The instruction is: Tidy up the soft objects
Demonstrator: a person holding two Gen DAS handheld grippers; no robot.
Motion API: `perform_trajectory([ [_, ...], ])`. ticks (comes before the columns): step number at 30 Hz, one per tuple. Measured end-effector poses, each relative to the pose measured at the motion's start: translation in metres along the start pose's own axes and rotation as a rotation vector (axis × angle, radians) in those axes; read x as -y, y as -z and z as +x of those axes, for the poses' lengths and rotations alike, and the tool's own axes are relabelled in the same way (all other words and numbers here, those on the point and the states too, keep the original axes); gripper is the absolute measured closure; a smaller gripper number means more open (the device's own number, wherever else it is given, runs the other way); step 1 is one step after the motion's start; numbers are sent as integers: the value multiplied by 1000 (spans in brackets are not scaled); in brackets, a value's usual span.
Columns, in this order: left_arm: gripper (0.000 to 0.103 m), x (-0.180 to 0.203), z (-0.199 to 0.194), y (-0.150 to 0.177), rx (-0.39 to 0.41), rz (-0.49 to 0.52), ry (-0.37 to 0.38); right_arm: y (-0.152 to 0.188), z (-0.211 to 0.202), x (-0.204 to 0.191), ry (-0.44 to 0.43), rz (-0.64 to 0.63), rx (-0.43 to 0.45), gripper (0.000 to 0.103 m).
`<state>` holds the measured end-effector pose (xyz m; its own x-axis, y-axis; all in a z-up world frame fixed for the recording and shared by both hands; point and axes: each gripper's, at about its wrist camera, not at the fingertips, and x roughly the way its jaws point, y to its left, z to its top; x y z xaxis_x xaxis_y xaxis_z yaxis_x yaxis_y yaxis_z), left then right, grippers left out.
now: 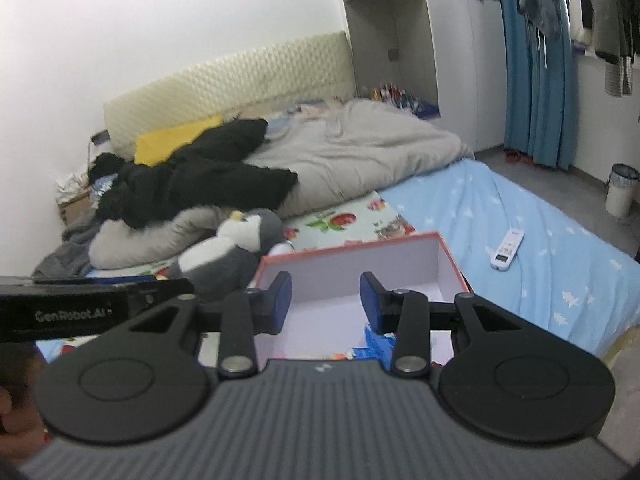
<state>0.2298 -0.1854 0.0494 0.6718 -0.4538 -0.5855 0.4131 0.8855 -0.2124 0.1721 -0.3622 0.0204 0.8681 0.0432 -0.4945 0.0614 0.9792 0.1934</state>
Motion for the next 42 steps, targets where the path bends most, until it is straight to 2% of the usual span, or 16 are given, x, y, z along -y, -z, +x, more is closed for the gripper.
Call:
perform_trajectory([
  [8,54,5,-64,20,44,15,-8,12,-45,-24,-9,-35,33,62],
  [16,54,1,-100,54,49,-21,-45,44,-68,-35,-19,-30,10,62],
  [20,54,-1,-103,70,34,-35,-60,63,-68,-34,-15,-15,-32,62],
  [24,54,-2,-96,88,13,-34,-77,81,-70,-34,10,-41,-26,62],
  [29,54,-2,-88,109,-11,-43,-97,101,-66,-25,13,-15,-63,62],
  [42,54,-4,-72,127,-44,-50,-120,108,-66,-13,43,-4,-94,62],
])
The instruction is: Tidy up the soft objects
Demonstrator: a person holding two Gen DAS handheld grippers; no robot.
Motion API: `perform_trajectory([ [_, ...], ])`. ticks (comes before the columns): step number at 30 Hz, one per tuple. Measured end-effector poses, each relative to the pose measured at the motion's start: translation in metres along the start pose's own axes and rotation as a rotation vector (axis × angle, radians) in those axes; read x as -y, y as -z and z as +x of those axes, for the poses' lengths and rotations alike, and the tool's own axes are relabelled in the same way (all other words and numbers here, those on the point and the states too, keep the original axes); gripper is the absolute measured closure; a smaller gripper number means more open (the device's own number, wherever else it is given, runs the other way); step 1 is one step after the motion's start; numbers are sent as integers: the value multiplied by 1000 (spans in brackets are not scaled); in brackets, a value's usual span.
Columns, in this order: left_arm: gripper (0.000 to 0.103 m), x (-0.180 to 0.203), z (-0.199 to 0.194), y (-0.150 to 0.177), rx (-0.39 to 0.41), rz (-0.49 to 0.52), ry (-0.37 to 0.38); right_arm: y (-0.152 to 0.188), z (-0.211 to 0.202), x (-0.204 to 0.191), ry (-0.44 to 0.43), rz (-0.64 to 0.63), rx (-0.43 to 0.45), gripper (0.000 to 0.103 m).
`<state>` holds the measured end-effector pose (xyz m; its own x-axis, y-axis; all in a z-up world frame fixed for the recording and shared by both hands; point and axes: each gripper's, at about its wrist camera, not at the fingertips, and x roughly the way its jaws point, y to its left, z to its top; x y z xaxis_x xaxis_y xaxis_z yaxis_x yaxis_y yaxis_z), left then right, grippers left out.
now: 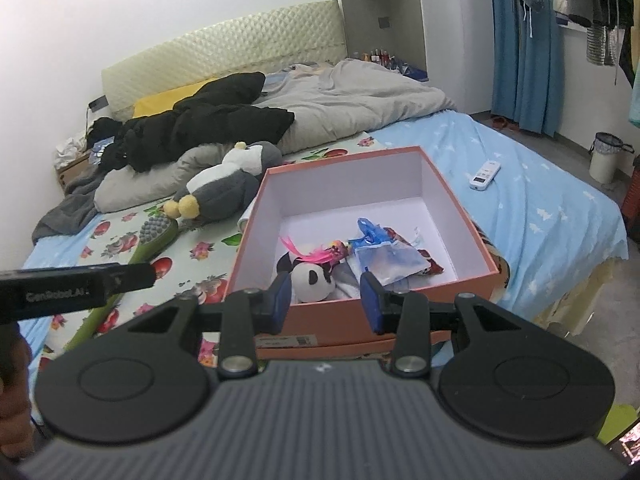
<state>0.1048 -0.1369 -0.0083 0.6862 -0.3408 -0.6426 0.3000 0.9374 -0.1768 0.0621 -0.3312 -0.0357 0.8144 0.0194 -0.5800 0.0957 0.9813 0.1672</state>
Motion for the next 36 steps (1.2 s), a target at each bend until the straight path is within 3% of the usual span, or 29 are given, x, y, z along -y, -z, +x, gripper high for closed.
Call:
perform_trajectory([
  [18,54,-1,-1,-1,-2,5,-4,1,1,-2,8,-11,-3,62],
  [21,48,-1,-1,0,-1,6,-4,0,2,-1,6,-12,-4,62],
  [25,32,-3,-1,-2,7,0,-12,-2,4,1,7,-8,-6,62],
  [26,25,-4,-2,-2,11,-2,-16,-3,4,2,11,-9,-6,54],
  [27,22,-5,-2,-2,13,-2,-22,-3,4,3,13,-11,-5,36],
  [28,16,-5,-2,-3,15,0,-27,-3,4,5,15,-10,-1,27],
  [29,12,-6,-2,-3,18,1,-28,-4,4,7,20,-8,4,11],
  [32,4,-8,-2,-5,20,-10,-18,-5,5,11,44,-18,5,11],
  [36,2,-7,-2,-5,19,-7,-32,-5,5,13,60,-24,9,11],
])
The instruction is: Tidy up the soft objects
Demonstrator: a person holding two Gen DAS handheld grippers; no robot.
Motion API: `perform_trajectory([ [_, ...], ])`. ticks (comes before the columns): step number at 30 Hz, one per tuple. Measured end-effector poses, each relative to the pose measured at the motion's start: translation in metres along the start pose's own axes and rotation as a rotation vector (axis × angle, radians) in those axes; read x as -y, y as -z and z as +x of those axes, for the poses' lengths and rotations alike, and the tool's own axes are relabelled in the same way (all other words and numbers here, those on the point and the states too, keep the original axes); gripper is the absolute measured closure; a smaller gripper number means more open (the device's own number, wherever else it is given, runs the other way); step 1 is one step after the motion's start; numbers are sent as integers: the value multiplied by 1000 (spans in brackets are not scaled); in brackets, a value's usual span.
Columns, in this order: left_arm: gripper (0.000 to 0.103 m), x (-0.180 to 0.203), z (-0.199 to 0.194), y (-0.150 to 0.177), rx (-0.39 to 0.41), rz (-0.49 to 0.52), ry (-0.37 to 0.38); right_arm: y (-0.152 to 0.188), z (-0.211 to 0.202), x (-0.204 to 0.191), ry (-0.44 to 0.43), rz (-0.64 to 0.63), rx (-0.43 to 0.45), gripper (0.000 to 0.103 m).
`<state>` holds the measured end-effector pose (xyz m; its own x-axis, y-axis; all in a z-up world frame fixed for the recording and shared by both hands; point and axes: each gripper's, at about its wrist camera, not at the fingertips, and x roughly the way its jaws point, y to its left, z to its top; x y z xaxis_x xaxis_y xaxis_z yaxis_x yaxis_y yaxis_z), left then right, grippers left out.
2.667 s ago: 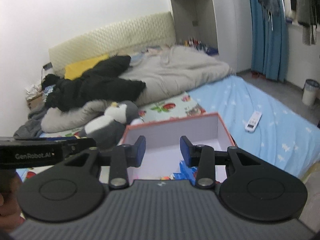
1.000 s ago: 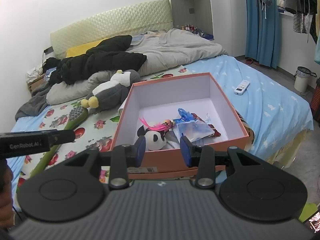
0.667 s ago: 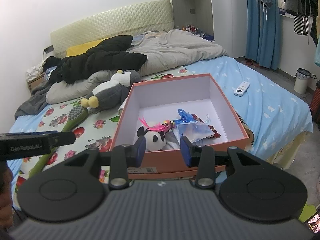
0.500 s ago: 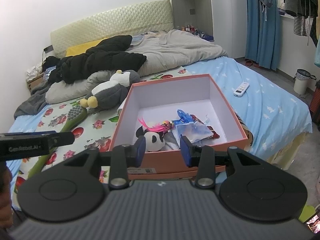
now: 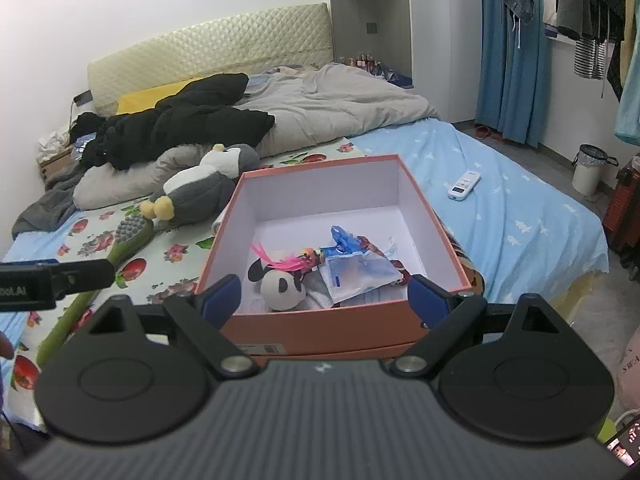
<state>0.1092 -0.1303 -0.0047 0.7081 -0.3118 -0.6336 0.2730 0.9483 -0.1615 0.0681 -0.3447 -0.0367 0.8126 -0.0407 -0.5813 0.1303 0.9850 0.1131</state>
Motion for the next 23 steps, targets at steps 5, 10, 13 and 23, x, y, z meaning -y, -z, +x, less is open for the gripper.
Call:
perform_trajectory([
  [5,1,2,1,1,-7,7,-13,0,0,-1,-8,-4,-3,11],
  [10,0,2,2,0,-25,2,-23,-1,0,-3,-14,-6,-4,11],
  [13,0,1,3,0,-32,-3,-23,-2,0,-2,-15,-6,-3,11],
  [23,0,2,4,0,-36,3,-24,-2,0,-3,-16,-7,-4,11],
])
